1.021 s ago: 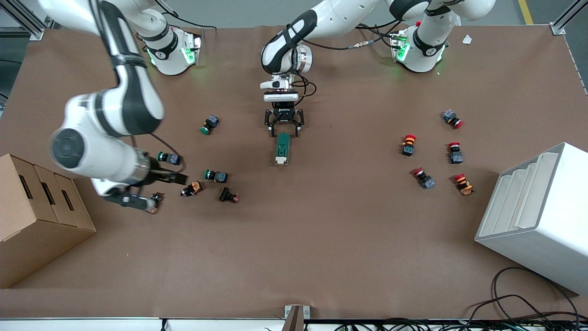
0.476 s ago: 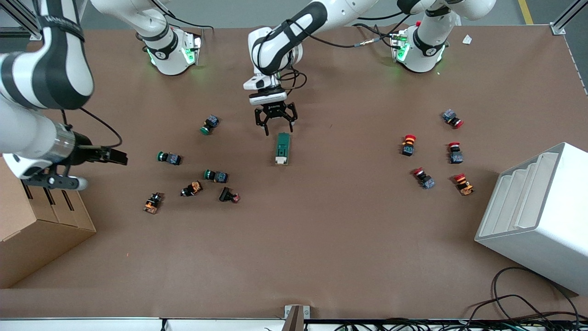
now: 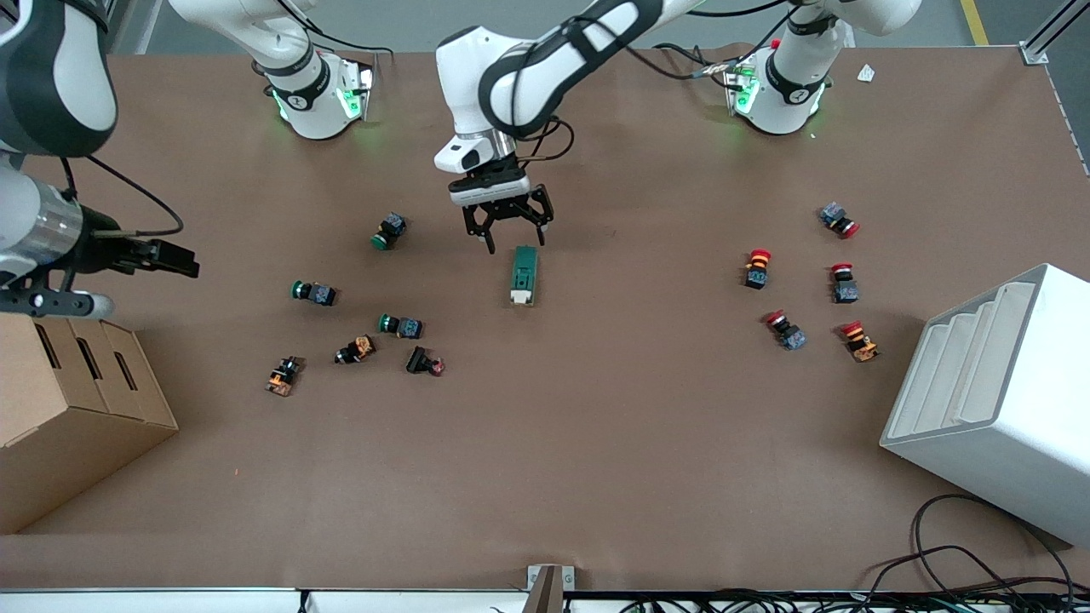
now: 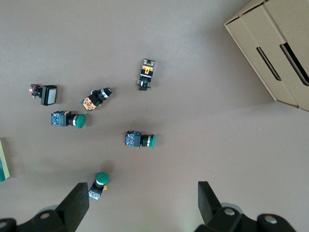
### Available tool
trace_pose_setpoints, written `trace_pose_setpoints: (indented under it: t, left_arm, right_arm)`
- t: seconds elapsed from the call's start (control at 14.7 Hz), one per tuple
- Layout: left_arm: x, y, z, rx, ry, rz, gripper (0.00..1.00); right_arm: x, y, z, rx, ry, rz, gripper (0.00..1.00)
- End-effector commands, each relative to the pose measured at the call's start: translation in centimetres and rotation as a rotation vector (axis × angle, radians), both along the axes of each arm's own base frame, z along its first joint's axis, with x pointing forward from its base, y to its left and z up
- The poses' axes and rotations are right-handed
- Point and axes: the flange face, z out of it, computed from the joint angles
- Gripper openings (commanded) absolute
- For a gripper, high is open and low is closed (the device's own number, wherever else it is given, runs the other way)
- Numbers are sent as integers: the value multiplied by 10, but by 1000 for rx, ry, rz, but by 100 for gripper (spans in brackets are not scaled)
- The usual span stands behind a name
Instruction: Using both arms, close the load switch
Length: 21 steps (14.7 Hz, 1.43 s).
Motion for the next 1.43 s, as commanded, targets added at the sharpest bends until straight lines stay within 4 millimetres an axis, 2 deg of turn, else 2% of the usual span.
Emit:
trace_pose_setpoints:
  t: [0.0,0.2,0.41,0.54,0.75,0.88,1.09,1.36]
  left_arm:
    - [34,39,59,-15,90,34,100]
    - [76,78,88,15,125,34,100]
    - [133,133,127,-9,175,31,100]
    - [163,179,152,-7,217,57,100]
    - [199,243,179,12,274,-22,100]
    - [213,278,202,-5,286,-33,100]
    - [224,349,244,-70,327,-74,100]
    - [214,437,281,-40,435,-140,100]
  right_arm:
    - [-15,3,12,-13,-6,27,100]
    - [-23,-3,21,-32,-7,26,100]
    - [-29,-10,31,-29,-12,12,100]
    - [-36,-9,40,-27,-12,15,100]
    - [-40,-11,46,-27,-9,7,100]
    - [-40,-10,48,-27,-12,7,100]
    - [-42,-5,51,-29,-15,12,100]
    - [-44,-3,54,-30,-18,13,100]
